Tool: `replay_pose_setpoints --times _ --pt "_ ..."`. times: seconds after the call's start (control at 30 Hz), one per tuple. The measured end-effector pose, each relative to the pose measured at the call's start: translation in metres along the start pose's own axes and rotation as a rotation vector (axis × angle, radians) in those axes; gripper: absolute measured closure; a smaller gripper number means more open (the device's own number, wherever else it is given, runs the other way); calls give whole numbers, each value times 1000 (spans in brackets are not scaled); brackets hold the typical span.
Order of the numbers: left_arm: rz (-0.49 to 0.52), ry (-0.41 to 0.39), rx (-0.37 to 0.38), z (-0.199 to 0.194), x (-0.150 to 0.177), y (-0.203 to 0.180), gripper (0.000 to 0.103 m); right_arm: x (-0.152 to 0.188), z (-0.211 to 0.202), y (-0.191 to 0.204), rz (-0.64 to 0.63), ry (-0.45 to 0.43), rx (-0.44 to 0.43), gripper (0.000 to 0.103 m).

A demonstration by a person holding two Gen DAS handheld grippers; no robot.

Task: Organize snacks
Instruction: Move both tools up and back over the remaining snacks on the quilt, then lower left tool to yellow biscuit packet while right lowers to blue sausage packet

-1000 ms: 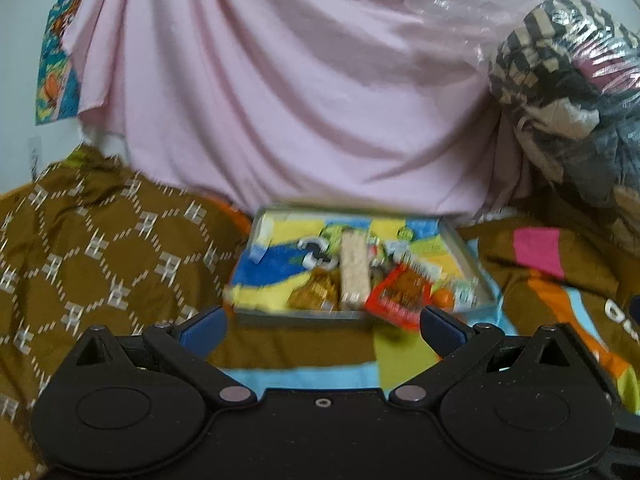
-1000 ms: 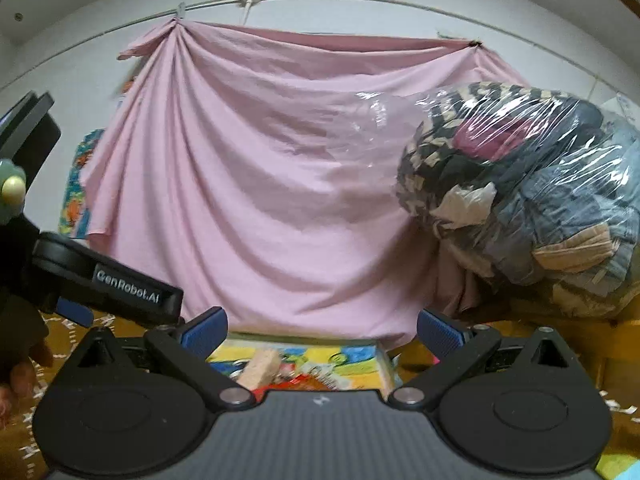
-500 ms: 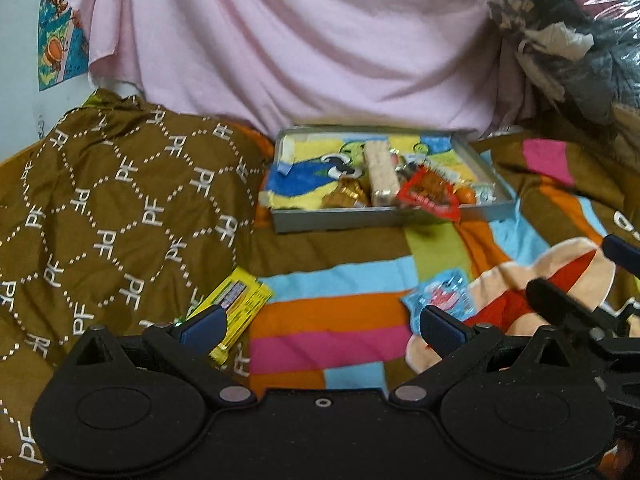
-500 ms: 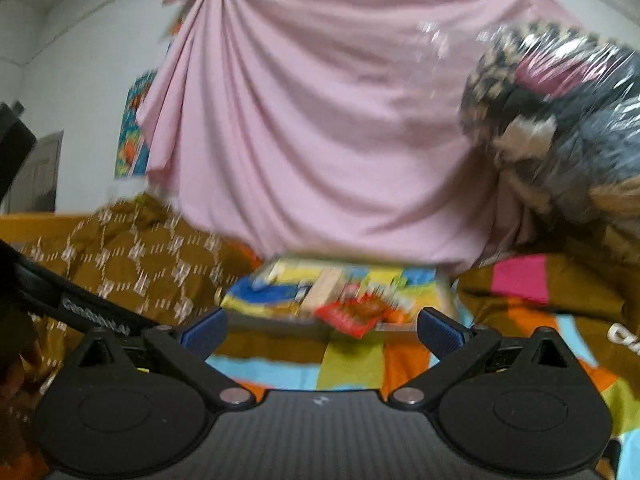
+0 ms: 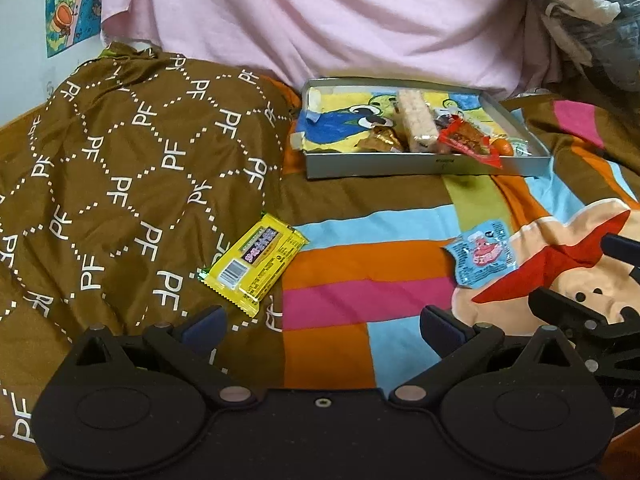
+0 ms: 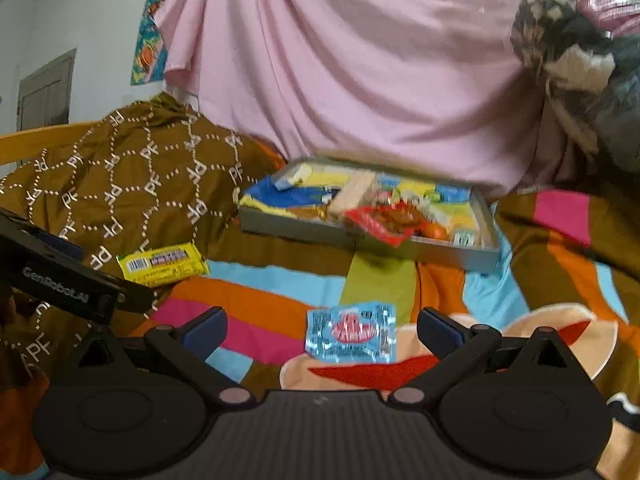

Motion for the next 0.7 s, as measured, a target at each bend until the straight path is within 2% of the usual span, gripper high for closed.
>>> replay_pose_setpoints --times 0.3,0.7 --pt "-2 5 -38 18 2 16 1 16 26 -12 71 114 -2 0" --pt "-9 -21 -106 48 -14 37 1 27 59 -16 70 198 -28 0"
Point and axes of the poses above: each gripper's, at about its wrist camera, not at the fingertips, and z roughly the way its jaws point, y to its left, x to its underside, the point moved 10 cm from there along z, roughly the way its jaws point
